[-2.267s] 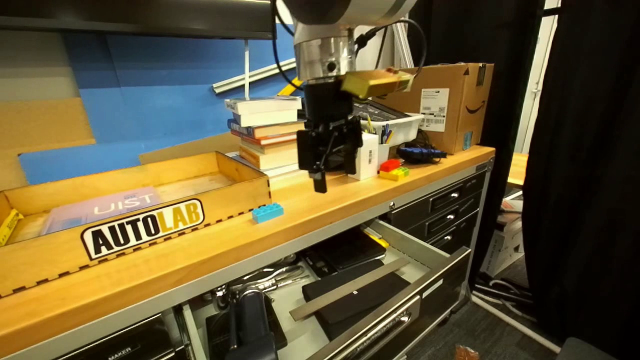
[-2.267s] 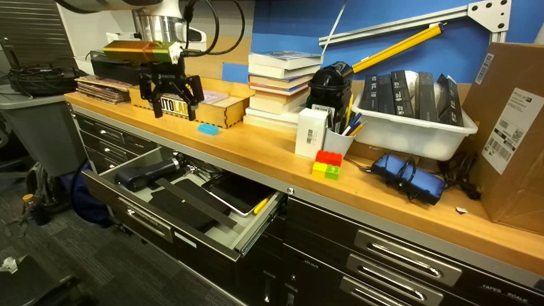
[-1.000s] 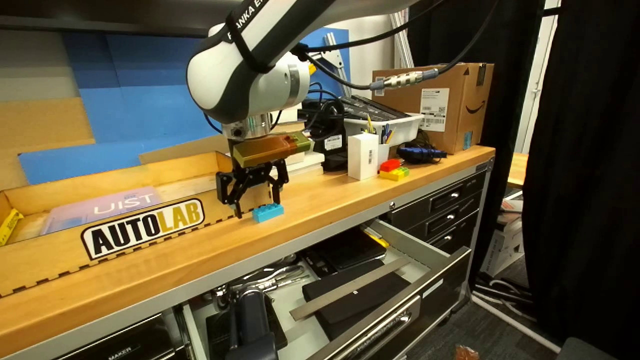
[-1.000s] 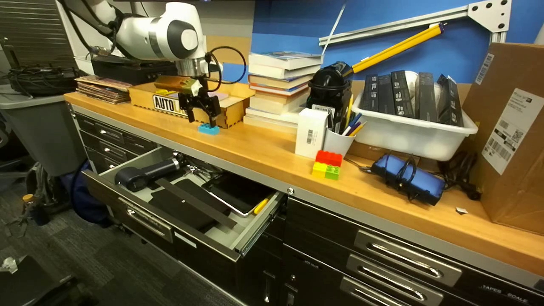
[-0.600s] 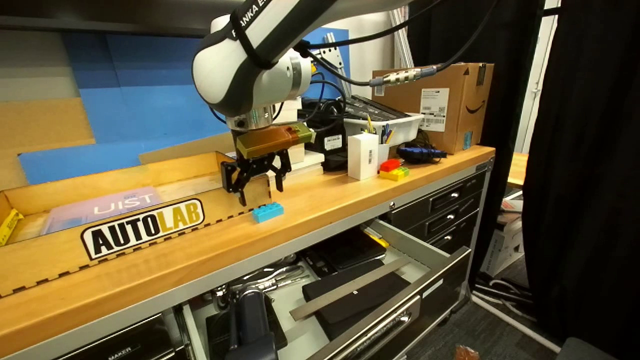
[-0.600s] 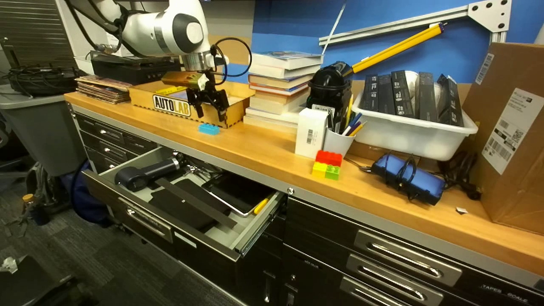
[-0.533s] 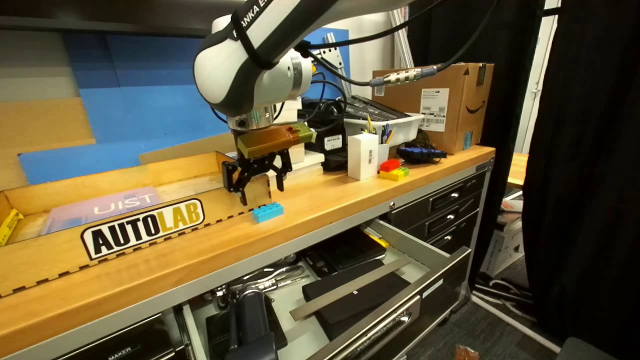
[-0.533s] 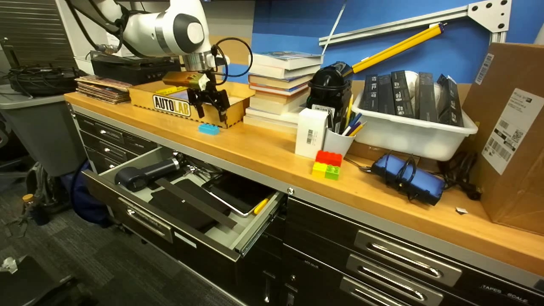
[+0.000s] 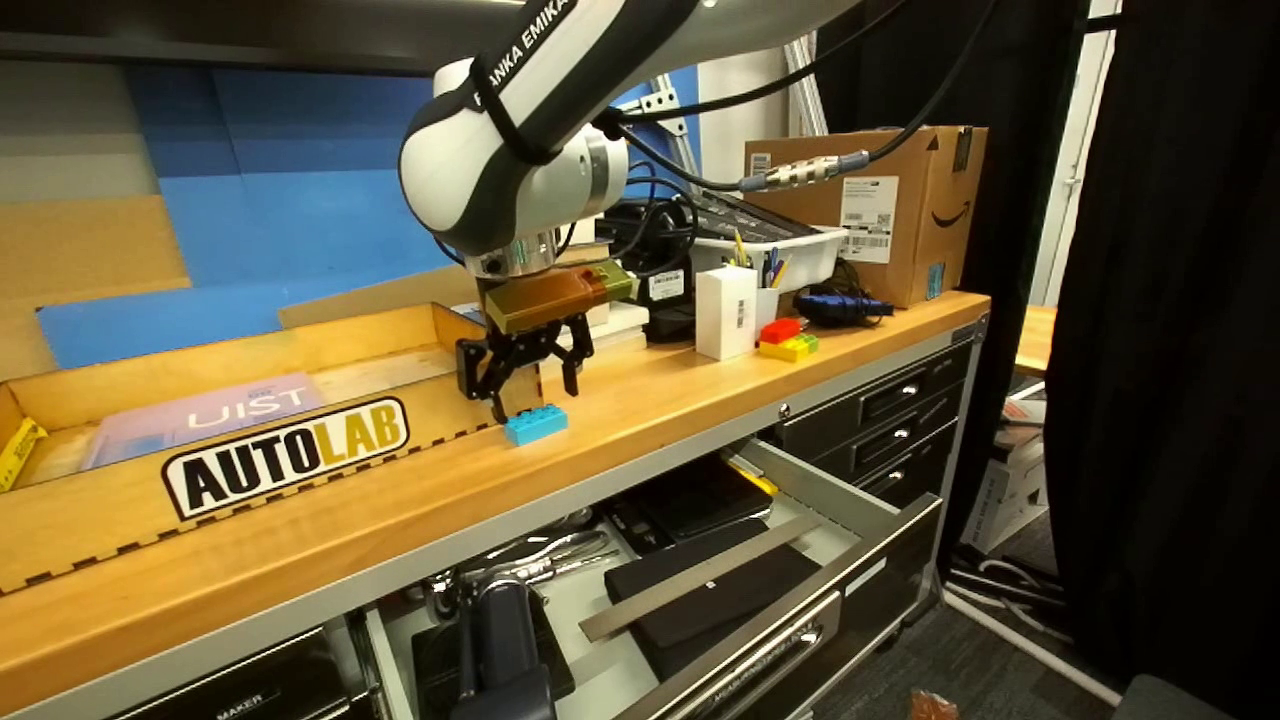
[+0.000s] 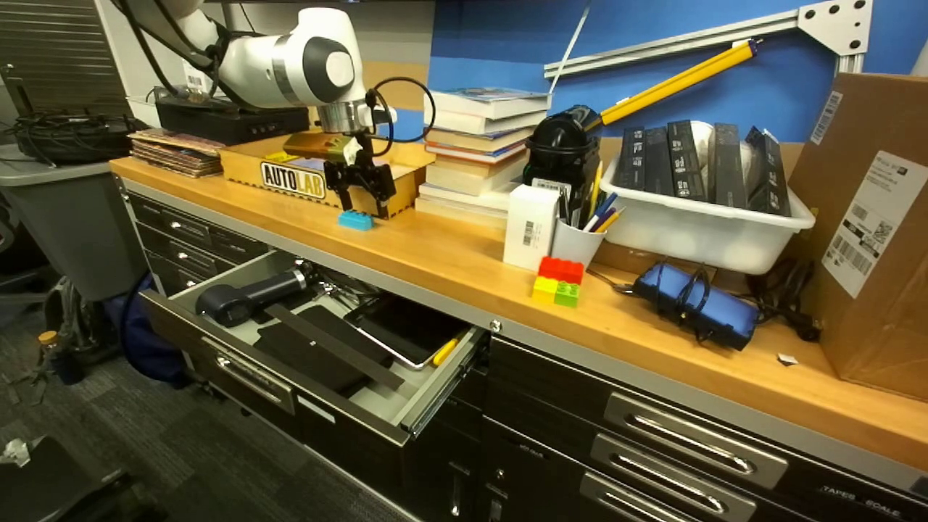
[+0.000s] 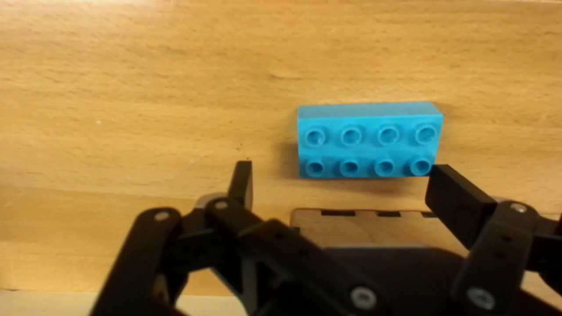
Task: Put the blue lego brick in the open drawer then close the drawer
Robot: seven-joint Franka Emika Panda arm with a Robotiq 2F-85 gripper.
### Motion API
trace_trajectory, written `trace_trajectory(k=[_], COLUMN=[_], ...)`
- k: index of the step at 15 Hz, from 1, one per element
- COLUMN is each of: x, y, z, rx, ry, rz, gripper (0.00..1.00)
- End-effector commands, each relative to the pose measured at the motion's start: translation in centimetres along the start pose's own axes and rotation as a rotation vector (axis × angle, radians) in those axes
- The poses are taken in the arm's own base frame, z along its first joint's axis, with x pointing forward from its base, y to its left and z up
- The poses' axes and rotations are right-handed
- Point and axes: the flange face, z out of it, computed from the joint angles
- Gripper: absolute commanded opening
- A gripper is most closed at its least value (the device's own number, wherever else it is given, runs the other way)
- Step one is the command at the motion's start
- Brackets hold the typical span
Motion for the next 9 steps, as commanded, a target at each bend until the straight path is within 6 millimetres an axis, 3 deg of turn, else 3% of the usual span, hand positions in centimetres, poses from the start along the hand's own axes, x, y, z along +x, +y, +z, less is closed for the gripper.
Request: trace_trajectory(k=[1, 3, 4, 5, 6, 9], x=[-0.2, -0.4, -0.5, -0.7, -0.9, -1.7], y=[-0.1, 0.1, 0.2, 0.3, 0.2, 0.3], z=[-0.3, -0.2, -0.1, -0.1, -0.1, -0.2], rx=[0.004, 0.002, -0.003, 0.003, 0.008, 0.039], ry=[-0.026, -0.036, -0.038, -0.051, -0.061, -0.106], rz=[0.013, 0.017, 0.018, 0.013, 0.012, 0.015], gripper=[1.0, 1.0, 0.75, 0.75, 0.92, 1.0])
